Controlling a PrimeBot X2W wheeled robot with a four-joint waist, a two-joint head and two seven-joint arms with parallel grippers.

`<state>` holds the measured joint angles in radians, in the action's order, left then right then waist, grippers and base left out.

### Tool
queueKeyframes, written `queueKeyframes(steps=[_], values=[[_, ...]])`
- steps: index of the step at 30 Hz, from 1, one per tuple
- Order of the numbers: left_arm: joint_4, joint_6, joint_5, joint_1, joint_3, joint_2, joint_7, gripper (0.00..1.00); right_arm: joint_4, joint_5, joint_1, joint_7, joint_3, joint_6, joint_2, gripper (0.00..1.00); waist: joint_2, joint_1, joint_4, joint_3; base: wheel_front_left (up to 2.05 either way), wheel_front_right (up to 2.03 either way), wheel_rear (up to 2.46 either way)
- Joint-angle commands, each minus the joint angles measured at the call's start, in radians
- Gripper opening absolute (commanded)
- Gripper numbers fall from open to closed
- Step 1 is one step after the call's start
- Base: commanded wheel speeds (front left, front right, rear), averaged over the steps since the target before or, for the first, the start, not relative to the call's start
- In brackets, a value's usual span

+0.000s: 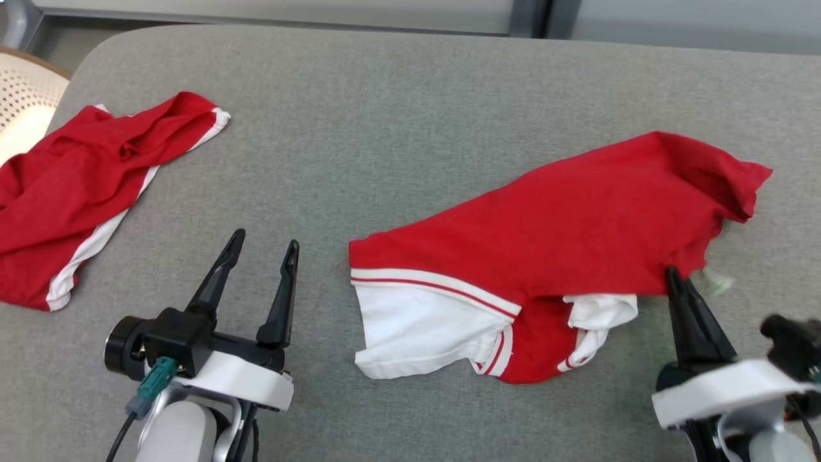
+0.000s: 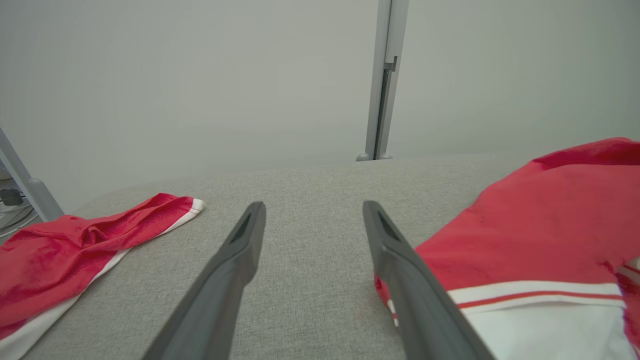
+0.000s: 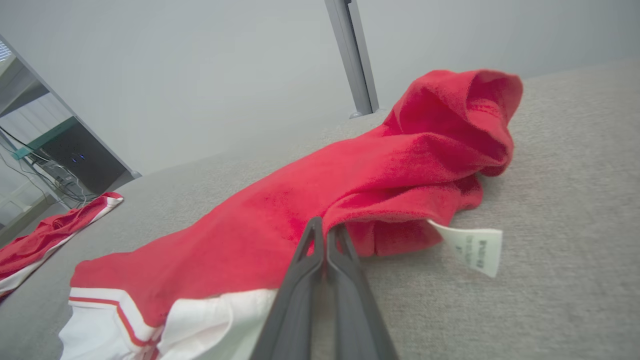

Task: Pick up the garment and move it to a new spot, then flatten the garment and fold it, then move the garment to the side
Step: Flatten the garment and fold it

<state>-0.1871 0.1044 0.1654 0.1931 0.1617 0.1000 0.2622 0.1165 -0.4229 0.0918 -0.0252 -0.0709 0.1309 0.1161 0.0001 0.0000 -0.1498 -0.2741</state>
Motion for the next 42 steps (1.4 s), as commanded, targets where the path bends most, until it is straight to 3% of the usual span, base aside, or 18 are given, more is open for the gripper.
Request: queueKeyframes(steps=[1, 9, 10, 12, 13, 21, 32, 42], values=[[0.000, 0.001, -0.008, -0.009, -0.010, 0.007, 0.003, 1.00, -0.044, 0.008, -0.048, -0.008, 0.019, 0.000, -0.014, 0.00, -0.0001, 0.0000, 0.018, 0.017, 0.00, 0.00, 0.00], [0.002, 0.004, -0.010, -0.031, -0.026, 0.015, 0.003, 1.00, -0.092, 0.032, -0.234, 0.004, 0.040, 0.000, -0.058, 0.00, -0.0001, 0.0000, 0.045, 0.047, 0.00, 0.00, 0.00], [0.003, 0.003, -0.011, -0.036, -0.029, 0.016, 0.003, 1.00, -0.076, 0.035, -0.246, 0.000, 0.031, 0.000, -0.059, 0.09, -0.0001, 0.0000, 0.047, 0.050, 0.00, 0.00, 0.00], [0.003, 0.003, -0.011, -0.043, -0.033, 0.020, 0.003, 1.00, -0.051, 0.025, -0.252, -0.019, 0.008, 0.000, -0.061, 0.64, -0.0001, 0.0000, 0.052, 0.055, 0.00, 0.00, 0.00], [0.002, 0.003, -0.012, -0.045, -0.036, 0.021, 0.003, 1.00, -0.039, 0.030, -0.249, -0.033, 0.006, 0.000, -0.061, 1.00, -0.0001, 0.0000, 0.053, 0.059, 0.00, 0.00, 0.00], [0.003, -0.014, -0.006, -0.085, -0.062, 0.032, 0.003, 1.00, -0.092, 0.113, -0.200, -0.145, 0.016, 0.000, -0.051, 1.00, -0.0001, 0.0000, 0.067, 0.101, 0.00, 0.00, 0.00], [0.032, -0.033, 0.008, -0.167, -0.083, 0.039, 0.003, 1.00, -0.161, 0.166, -0.133, -0.077, 0.016, 0.000, 0.053, 1.00, -0.0001, 0.0000, 0.075, 0.162, 0.00, 0.00, 0.00], [0.066, -0.052, 0.017, -0.193, -0.071, 0.034, -0.013, 1.00, -0.133, 0.148, -0.144, -0.082, 0.024, 0.000, 0.049, 1.00, -0.0001, 0.0000, 0.064, 0.171, 0.00, 0.00, 0.00]])
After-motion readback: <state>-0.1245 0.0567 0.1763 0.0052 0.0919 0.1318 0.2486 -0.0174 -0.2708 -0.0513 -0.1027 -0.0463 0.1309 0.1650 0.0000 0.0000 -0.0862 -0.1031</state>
